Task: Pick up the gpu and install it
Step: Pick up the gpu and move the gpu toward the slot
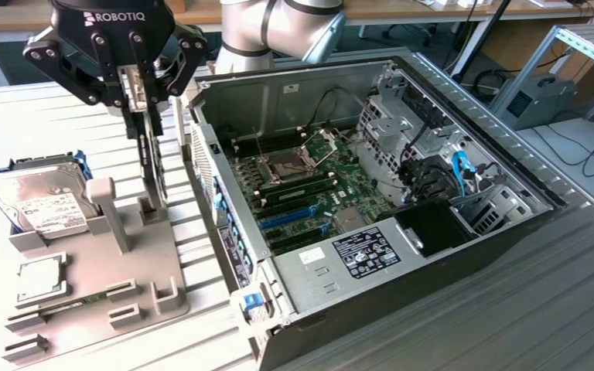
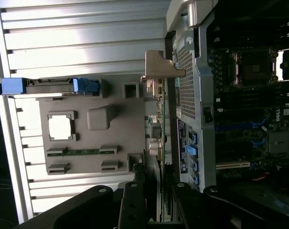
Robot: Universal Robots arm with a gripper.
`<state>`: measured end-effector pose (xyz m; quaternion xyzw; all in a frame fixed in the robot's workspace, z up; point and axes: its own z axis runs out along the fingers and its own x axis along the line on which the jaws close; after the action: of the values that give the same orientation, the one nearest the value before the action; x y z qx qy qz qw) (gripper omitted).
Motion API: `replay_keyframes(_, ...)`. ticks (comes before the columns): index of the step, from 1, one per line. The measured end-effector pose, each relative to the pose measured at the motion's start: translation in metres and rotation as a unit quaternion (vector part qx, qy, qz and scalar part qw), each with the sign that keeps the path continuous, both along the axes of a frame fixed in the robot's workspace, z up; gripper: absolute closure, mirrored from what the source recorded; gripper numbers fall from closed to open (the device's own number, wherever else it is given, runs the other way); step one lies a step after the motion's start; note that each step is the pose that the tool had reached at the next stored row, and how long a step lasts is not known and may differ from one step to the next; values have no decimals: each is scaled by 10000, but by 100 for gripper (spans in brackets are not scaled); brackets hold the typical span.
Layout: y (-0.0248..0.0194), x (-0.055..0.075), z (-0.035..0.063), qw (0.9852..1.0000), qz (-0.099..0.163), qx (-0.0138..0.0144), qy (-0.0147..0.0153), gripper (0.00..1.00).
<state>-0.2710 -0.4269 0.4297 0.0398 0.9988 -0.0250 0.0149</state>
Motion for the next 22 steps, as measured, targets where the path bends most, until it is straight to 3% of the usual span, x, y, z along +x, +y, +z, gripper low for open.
replay_keyframes(22, 0, 196, 0, 10000, 0, 0, 0, 74)
